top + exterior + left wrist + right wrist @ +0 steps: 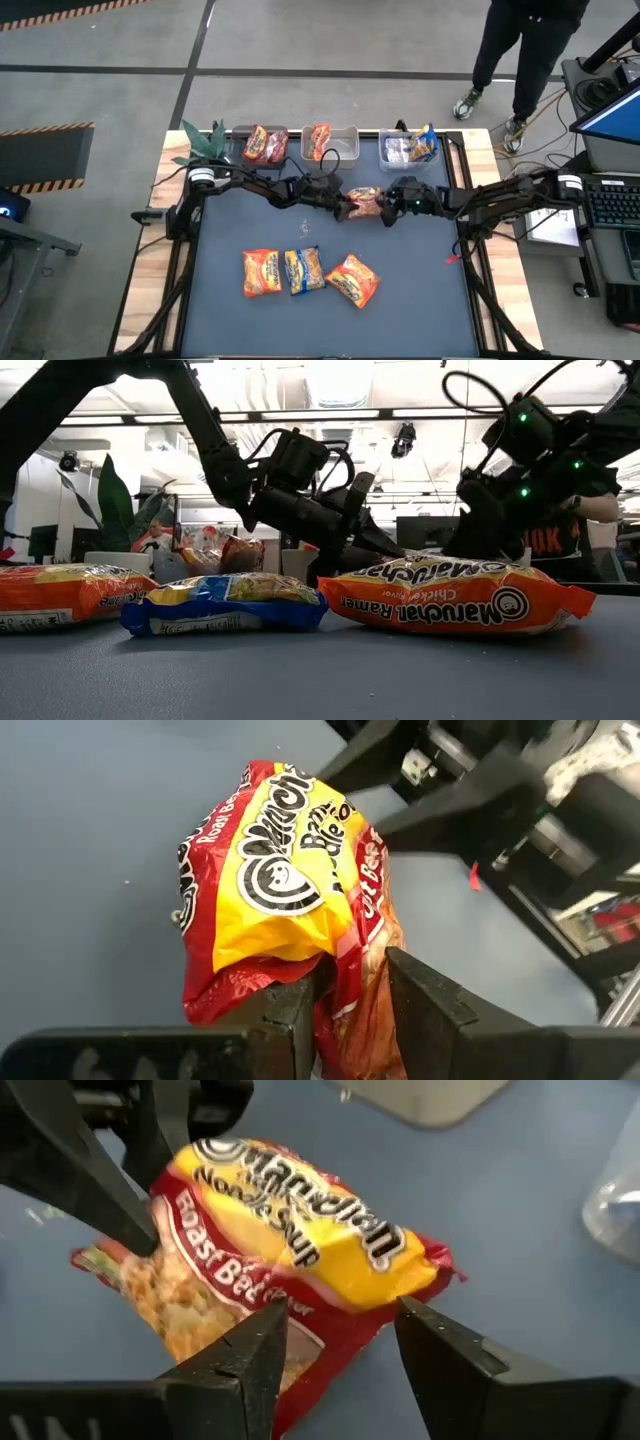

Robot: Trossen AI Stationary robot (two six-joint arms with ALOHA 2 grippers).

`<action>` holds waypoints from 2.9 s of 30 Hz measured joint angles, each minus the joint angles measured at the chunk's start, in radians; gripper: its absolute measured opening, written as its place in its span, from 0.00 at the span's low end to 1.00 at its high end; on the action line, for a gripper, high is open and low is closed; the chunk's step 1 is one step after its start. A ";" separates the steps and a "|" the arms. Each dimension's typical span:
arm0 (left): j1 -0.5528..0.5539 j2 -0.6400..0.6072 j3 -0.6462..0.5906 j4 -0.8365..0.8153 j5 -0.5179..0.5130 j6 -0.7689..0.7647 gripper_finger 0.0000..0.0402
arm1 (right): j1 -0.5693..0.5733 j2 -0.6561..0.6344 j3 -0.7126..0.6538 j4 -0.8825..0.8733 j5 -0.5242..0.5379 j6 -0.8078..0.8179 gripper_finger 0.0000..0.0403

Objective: Sort Maruchan noodles
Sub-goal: Put the red noodle pack into the transparent black bin Put the blue noodle pack into the transparent white bin

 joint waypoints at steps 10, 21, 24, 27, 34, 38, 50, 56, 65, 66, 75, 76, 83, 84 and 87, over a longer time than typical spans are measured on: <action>-0.002 -0.072 -0.002 -0.134 0.001 0.146 0.22 | -0.001 -0.192 0.001 0.000 0.014 -0.034 0.47; -0.002 -0.234 -0.002 -0.362 -0.078 0.325 0.22 | -0.001 -0.295 0.001 0.012 0.019 -0.051 0.47; -0.002 -0.281 -0.002 -0.444 -0.129 0.362 0.22 | -0.002 -0.296 0.001 0.014 0.023 -0.051 0.46; -0.002 -0.331 -0.002 -0.520 -0.175 0.387 0.22 | -0.002 -0.296 0.001 0.015 0.023 -0.050 0.47; -0.002 -0.513 -0.002 -0.725 -0.297 0.467 0.22 | -0.002 -0.296 0.001 0.015 0.023 -0.049 0.46; 0.001 -0.649 -0.002 -0.831 -0.441 0.525 0.22 | -0.002 -0.293 0.001 0.014 0.024 -0.048 0.46; 0.105 -0.900 -0.002 -1.184 -1.061 0.590 0.21 | -0.002 -0.288 0.001 0.015 0.027 -0.049 0.46; 0.238 -0.845 -0.002 -1.262 -1.067 0.559 0.20 | -0.002 -0.288 0.001 0.015 0.050 -0.048 0.46; 0.343 -0.713 -0.002 -1.317 -1.073 0.554 0.20 | -0.002 -0.281 0.001 0.014 0.050 -0.048 0.46; 0.349 -0.697 -0.002 -1.327 -1.078 0.553 0.20 | -0.002 -0.277 0.001 0.015 0.050 -0.048 0.46; 0.354 -0.587 0.065 -1.517 -1.138 0.494 0.20 | -0.002 -0.247 0.001 0.015 0.050 -0.047 0.46; 0.354 -0.579 0.086 -1.555 -1.138 0.479 0.20 | -0.002 -0.245 0.001 0.014 0.050 -0.047 0.46; 0.360 -0.536 0.207 -1.718 -0.984 0.426 0.20 | -0.002 -0.236 0.001 0.014 0.050 -0.047 0.46; 0.361 -0.530 0.217 -1.728 -0.967 0.430 0.20 | -0.002 -0.235 0.001 0.014 0.050 -0.047 0.46; 0.365 -0.510 0.236 -1.773 -0.953 0.438 0.20 | -0.002 -0.230 0.001 0.011 0.050 -0.047 0.46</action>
